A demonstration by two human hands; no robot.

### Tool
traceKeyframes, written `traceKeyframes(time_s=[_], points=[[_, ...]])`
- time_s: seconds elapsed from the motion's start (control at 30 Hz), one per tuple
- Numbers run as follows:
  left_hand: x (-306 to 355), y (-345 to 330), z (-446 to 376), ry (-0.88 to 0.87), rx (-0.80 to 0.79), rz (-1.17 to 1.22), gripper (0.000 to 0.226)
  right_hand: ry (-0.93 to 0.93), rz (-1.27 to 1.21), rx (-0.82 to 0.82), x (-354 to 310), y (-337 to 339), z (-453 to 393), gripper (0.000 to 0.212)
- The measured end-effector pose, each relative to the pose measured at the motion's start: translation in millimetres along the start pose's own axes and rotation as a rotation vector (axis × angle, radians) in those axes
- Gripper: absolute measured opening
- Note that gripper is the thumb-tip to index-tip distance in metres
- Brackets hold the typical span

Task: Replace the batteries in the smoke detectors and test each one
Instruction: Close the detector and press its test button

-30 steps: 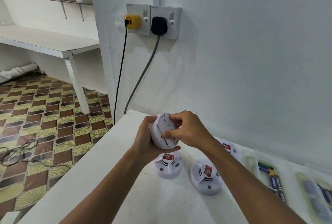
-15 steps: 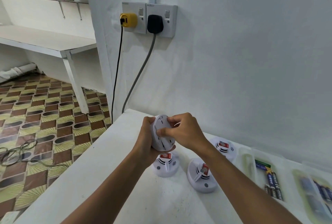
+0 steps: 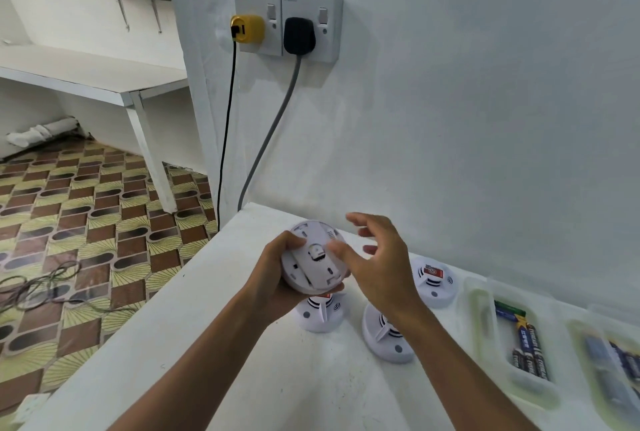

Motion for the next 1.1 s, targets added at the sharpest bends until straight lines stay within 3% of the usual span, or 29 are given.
traceKeyframes(time_s=[0.13, 0.2, 0.33, 0.5, 0.57, 0.73, 0.83, 0.97, 1.1], points=[[9, 5, 6, -0.075, -0.015, -0.043, 0.037, -0.356, -0.449, -0.316, 28, -19, 20, 0.056], [10, 7, 8, -0.112, -0.011, -0.090, 0.038, -0.405, -0.554, -0.400, 28, -32, 31, 0.052], [12, 15, 10, -0.146, 0.075, -0.152, 0.039, -0.442, -0.612, -0.314, 34, -36, 36, 0.050], [26, 22, 19, -0.327, 0.294, -0.477, 0.023, -0.474, -0.579, -0.189, 44, -37, 42, 0.044], [27, 17, 21, -0.322, 0.244, -0.438, 0.021, -0.496, -0.710, -0.240, 41, -46, 45, 0.041], [34, 4, 21, -0.323, 0.139, -0.556, 0.020, -0.685, -1.145, -0.382, 36, -62, 47, 0.061], [27, -3, 20, -0.290, 0.088, -0.612, 0.023, -0.700, -1.235, -0.477, 26, -71, 50, 0.059], [29, -9, 23, -0.296, 0.069, -0.725, 0.034, -0.765, -1.316, -0.448, 24, -73, 52, 0.051], [52, -11, 32, -0.520, 0.373, -1.212, 0.049, -0.802, -1.367, -0.333, 32, -74, 53, 0.054]])
Point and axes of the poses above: each hand's wrist, its own z-axis away from the middle knuckle, its own y-axis out of the back of the hand, x = y × z, the point moved 9 cm from there along -z, towards the middle knuckle, and after that the axes turned 1 degree about y, right-handed, at the moved point
